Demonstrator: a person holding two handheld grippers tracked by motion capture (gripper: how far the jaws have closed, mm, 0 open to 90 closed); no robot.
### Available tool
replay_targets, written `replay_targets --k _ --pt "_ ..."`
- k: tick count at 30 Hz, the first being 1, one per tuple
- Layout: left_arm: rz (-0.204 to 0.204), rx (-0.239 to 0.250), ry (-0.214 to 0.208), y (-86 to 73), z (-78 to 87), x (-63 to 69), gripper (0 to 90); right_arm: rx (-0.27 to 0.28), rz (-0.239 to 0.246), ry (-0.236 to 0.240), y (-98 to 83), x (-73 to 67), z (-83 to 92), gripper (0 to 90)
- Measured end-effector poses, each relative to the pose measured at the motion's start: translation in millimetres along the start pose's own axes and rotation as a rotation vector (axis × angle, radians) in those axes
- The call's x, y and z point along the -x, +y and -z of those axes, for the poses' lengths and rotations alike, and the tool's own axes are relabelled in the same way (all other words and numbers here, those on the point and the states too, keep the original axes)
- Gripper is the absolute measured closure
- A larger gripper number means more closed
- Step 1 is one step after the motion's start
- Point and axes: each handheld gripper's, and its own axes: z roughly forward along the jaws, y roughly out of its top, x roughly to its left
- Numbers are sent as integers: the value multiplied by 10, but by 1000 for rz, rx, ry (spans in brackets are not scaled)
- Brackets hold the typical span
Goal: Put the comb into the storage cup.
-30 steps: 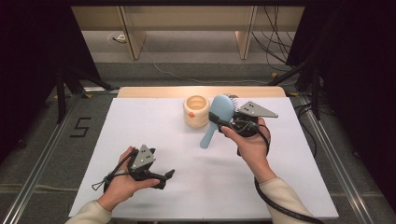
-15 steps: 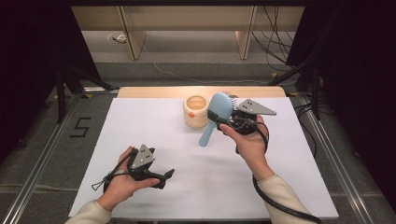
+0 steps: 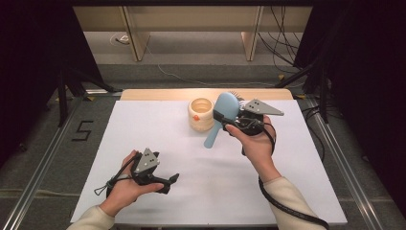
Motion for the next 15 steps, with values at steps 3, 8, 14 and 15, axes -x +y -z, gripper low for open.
replay_targets --k 3,8,14,15 --pt "4 -4 -1 -2 -2 -2 0 0 -3 0 9 1 -12 512" --pt "6 -1 1 0 -2 -5 0 6 -7 2 27 8 -43 512" --pt "8 -6 1 -1 -3 -6 0 12 -6 4 79 2 -66 511" --pt "8 -7 1 -2 -4 -7 0 14 -3 4 87 4 -70 511"
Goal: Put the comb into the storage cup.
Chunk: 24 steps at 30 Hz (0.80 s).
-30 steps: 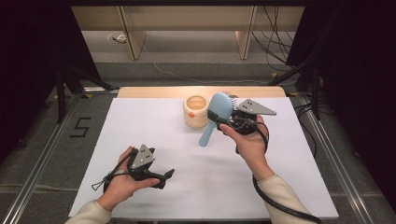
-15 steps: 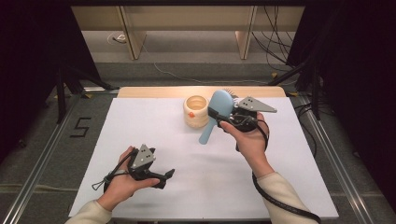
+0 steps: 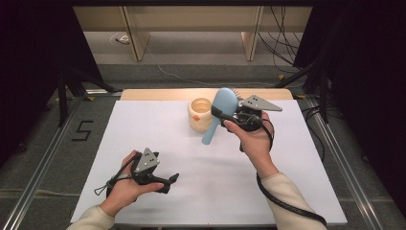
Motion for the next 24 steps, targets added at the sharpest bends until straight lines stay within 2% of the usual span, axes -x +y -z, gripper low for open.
replay_targets --k 24 --pt "-7 -9 2 3 -9 9 0 7 -1 -10 89 28 -73 511"
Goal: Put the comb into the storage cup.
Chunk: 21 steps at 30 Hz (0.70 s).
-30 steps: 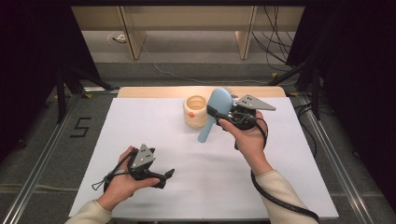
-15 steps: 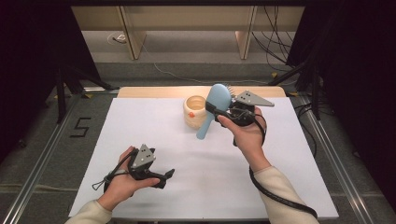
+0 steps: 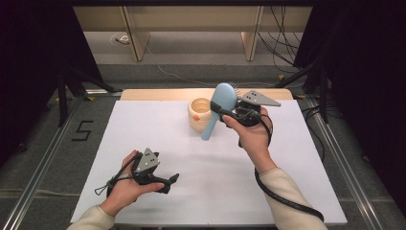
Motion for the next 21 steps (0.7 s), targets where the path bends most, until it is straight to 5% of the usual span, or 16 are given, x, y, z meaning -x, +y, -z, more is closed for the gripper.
replay_targets --k 21 --pt "0 -2 0 3 -12 10 0 3 4 -5 92 -5 -94 511"
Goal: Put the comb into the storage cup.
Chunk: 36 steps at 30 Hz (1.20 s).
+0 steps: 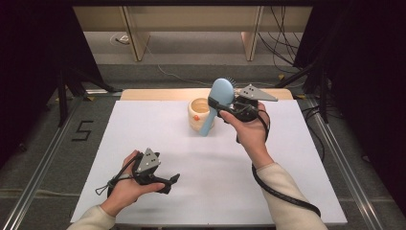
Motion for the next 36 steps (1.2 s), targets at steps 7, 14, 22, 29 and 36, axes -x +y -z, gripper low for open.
replay_targets --k 7,14,22,29,36 --pt "0 -1 -2 2 -3 5 0 1 -2 -2 9 6 -28 511" --pt "0 -4 -6 3 -8 9 0 0 -4 -8 19 21 -46 511" --pt "1 -4 -7 3 -11 12 0 3 0 -17 34 42 -72 511" --pt "0 -5 -8 3 -14 15 0 2 3 -24 57 54 -101 511" --pt "0 -1 -8 7 -11 17 0 4 7 -31 85 62 -133 510"
